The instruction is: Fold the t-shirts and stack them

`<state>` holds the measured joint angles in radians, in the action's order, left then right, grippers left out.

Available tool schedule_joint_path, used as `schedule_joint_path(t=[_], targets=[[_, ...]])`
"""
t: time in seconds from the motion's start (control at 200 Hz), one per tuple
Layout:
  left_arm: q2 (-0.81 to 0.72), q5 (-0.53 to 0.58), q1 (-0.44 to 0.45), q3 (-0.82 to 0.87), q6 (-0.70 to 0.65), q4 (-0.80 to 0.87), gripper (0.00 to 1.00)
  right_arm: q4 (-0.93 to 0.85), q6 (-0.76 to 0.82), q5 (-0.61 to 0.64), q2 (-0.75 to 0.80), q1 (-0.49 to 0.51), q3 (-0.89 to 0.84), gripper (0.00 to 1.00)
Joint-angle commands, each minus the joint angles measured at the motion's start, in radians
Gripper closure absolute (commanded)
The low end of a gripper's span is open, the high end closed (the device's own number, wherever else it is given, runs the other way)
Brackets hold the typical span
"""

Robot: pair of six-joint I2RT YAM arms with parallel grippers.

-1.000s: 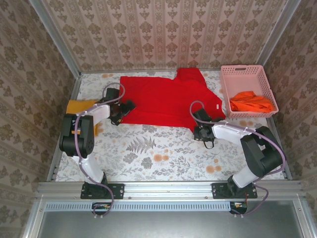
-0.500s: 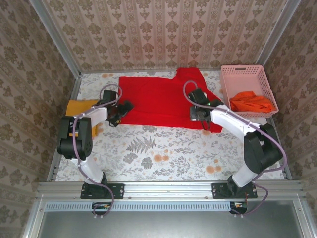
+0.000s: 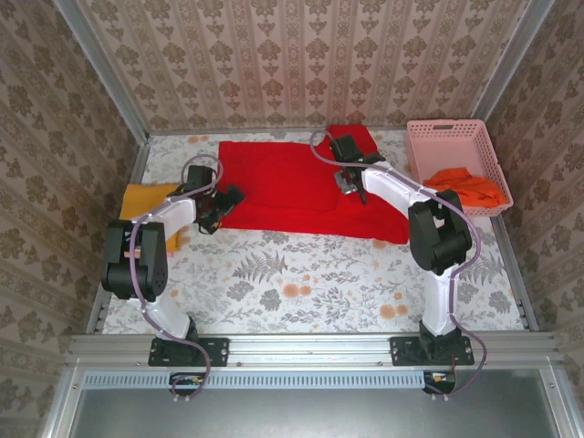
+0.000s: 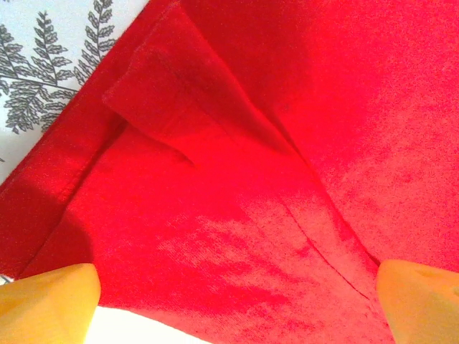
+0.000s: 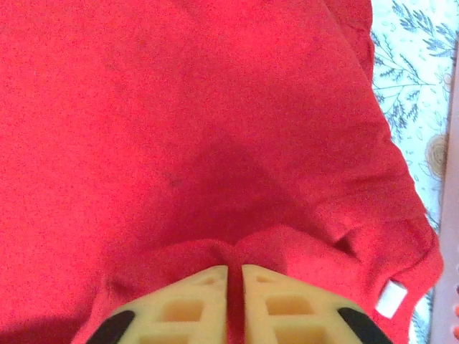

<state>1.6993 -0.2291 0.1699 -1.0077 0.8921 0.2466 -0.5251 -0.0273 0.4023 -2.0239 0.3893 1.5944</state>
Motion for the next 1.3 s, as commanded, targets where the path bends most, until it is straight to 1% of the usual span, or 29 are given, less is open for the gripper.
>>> schedule_joint_path(t=[0.0,0.015,0.035,0.075,0.105,0.145,0.18,0.275,0.36,0.44,0.485,0.58,0.665,0.795,0.965,1.055,1.125,1.295], targets=[[-0.032,-0.003,0.01,0.005,-0.029,0.026,0.0,0.056,0.037,-0.04,-0.005,-0.016,0.03,0.76],[-0.033,-0.003,0.011,0.003,-0.03,0.028,0.0,0.062,0.032,-0.046,-0.001,-0.018,0.025,0.74],[-0.035,-0.001,0.012,-0.001,-0.031,0.028,0.0,0.071,0.026,-0.05,0.007,-0.02,0.02,0.67],[-0.033,0.003,0.017,-0.01,-0.038,0.032,0.0,0.089,0.012,-0.051,0.027,-0.024,0.003,0.5],[-0.031,0.006,0.021,-0.021,-0.044,0.038,0.0,0.103,0.005,-0.05,0.05,-0.024,-0.018,0.39],[-0.027,0.01,0.023,-0.035,-0.052,0.043,0.0,0.136,-0.01,-0.052,0.088,-0.024,-0.056,0.3],[-0.02,0.011,0.025,-0.047,-0.06,0.043,0.0,0.163,-0.031,-0.053,0.127,-0.023,-0.1,0.28],[0.015,0.011,0.023,-0.095,-0.09,0.045,0.0,0.233,-0.128,-0.071,0.234,-0.03,-0.251,0.28],[0.063,0.009,0.019,-0.147,-0.108,0.053,0.0,0.25,-0.283,-0.174,0.29,-0.063,-0.375,0.31],[0.117,0.007,0.015,-0.195,-0.123,0.053,0.0,0.252,-0.4,-0.3,0.297,-0.104,-0.457,0.33],[0.146,0.009,0.014,-0.22,-0.131,0.056,0.0,0.253,-0.446,-0.342,0.29,-0.118,-0.491,0.33],[0.208,0.006,0.011,-0.254,-0.137,0.062,0.0,0.258,-0.493,-0.367,0.268,-0.135,-0.536,0.34],[0.237,0.003,0.009,-0.248,-0.133,0.058,0.0,0.256,-0.517,-0.384,0.251,-0.145,-0.558,0.34],[0.236,0.003,0.008,-0.185,-0.121,0.034,0.0,0.257,-0.546,-0.393,0.271,-0.148,-0.613,0.34],[0.155,0.005,0.008,-0.031,-0.095,-0.009,0.0,0.224,-0.57,-0.401,0.356,-0.15,-0.721,0.34],[0.091,0.008,0.007,0.068,-0.078,-0.022,0.0,0.188,-0.58,-0.391,0.412,-0.15,-0.777,0.34],[0.036,0.008,0.008,0.143,-0.068,-0.023,0.0,0.166,-0.58,-0.407,0.464,-0.15,-0.826,0.34],[-0.129,0.015,0.012,0.307,-0.03,0.005,0.0,0.106,-0.639,-0.428,0.622,-0.148,-0.955,0.34]])
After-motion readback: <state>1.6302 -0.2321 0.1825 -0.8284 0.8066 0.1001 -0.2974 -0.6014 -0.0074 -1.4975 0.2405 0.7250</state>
